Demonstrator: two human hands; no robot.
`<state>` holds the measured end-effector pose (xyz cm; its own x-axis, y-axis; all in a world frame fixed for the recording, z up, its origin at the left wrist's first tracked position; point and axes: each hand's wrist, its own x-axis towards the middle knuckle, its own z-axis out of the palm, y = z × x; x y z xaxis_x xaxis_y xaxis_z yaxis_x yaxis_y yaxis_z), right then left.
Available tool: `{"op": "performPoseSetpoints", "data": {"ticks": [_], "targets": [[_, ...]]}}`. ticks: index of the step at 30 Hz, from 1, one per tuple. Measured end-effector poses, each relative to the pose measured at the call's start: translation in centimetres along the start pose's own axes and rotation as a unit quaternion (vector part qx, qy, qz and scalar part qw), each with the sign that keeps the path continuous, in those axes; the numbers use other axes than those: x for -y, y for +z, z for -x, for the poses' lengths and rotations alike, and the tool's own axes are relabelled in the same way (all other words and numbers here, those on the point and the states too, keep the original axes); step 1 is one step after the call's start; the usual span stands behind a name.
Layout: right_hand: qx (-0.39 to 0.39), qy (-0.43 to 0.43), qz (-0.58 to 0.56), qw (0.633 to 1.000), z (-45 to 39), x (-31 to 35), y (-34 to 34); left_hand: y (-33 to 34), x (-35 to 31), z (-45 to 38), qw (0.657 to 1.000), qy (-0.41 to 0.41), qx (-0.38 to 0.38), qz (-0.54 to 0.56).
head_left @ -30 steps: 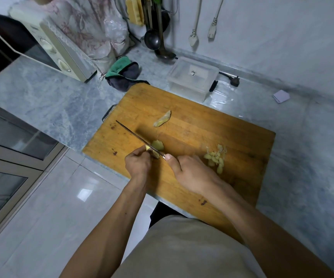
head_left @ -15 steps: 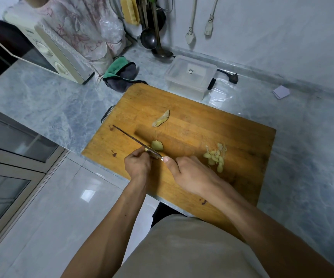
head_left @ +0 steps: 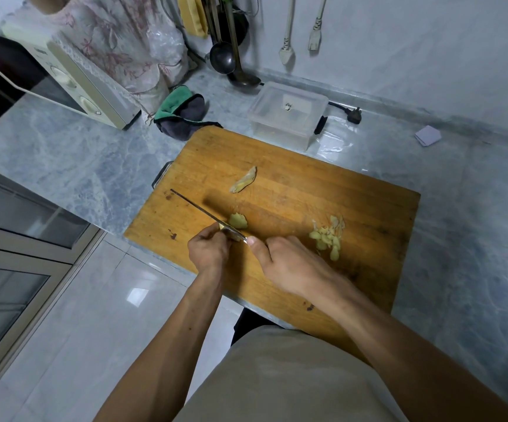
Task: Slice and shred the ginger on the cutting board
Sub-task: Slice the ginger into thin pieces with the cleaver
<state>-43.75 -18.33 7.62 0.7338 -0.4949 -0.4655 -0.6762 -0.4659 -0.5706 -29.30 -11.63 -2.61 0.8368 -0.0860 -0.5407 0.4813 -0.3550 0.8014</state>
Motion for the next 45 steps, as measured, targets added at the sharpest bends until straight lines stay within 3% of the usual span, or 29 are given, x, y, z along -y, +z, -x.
{"op": "performPoseSetpoints", "data": {"ticks": [22, 38, 45], "targets": [[0.065, 0.026, -0.045, 0.997, -2.1, -0.4, -0.2, 0.1, 0.4, -0.5, 1.0, 0.017, 0.008, 0.001], [0.054, 0.05, -0.073, 0.995, -2.6, -1.7, 2.4, -0.2, 0.9, -0.8, 0.999, 0.026, 0.033, -0.022], [0.023, 0.02, -0.063, 0.998, -1.9, -1.8, 1.1, -0.3, 1.0, -1.1, 0.999, 0.002, 0.042, -0.002]]}}
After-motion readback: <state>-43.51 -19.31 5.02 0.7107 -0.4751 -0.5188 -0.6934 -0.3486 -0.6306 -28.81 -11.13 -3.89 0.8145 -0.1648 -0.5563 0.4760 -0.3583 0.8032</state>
